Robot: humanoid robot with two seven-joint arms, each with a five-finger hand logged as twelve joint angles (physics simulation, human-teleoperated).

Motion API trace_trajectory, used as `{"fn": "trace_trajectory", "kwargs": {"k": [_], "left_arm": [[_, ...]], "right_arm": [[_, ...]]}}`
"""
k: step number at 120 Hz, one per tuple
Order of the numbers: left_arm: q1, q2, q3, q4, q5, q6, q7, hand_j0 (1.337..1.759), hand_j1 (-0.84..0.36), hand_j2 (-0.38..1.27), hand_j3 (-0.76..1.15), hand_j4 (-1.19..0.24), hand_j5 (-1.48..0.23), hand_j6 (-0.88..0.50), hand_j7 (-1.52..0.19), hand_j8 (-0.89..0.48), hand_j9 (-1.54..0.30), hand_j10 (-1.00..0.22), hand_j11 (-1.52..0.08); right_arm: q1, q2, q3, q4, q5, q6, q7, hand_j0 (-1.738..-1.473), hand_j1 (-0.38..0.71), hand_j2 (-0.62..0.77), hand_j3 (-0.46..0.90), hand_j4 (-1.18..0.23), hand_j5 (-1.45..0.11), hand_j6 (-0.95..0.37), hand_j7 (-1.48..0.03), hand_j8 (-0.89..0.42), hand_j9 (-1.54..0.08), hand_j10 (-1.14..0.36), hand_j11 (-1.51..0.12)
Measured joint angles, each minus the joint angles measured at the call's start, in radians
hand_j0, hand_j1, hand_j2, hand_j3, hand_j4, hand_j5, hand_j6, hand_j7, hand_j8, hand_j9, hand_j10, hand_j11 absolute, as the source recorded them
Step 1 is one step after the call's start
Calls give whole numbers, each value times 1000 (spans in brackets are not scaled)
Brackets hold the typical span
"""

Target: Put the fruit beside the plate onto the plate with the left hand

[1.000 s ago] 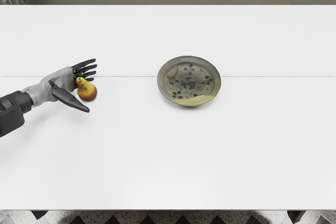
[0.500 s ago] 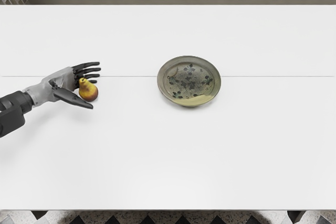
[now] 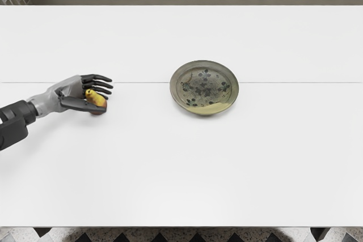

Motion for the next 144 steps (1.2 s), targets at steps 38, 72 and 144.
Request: {"fn": "trace_trajectory", "kwargs": {"k": [38,72,144], "left_arm": [[3,0,5,-13,25,-2,-6,1657,-447,115,0,-677,-879,-677,-879,-602,-884,-396,-894],[4,1,16,-32,23,-14,-6,1653,-446,63,0,-771,-1158,-756,-1142,-461,-1132,-285,-1094],[-35,17,21,-46,-34,8,-40,1654,-512,133,-1,-858,-1143,-692,-1137,-456,-1130,-237,-1157]], "right_arm": [[0,0,0,0,0,0,0,-1658,-314,-6,0,-30,-38,-30,-38,-30,-38,-30,-38],[0,0,0,0,0,0,0,-1658,-314,-6,0,-30,-38,-30,-38,-30,-38,-29,-38],[0,0,0,0,0,0,0,-1658,-314,-5,0,-29,-38,-30,-38,-29,-38,-29,-38]]}}
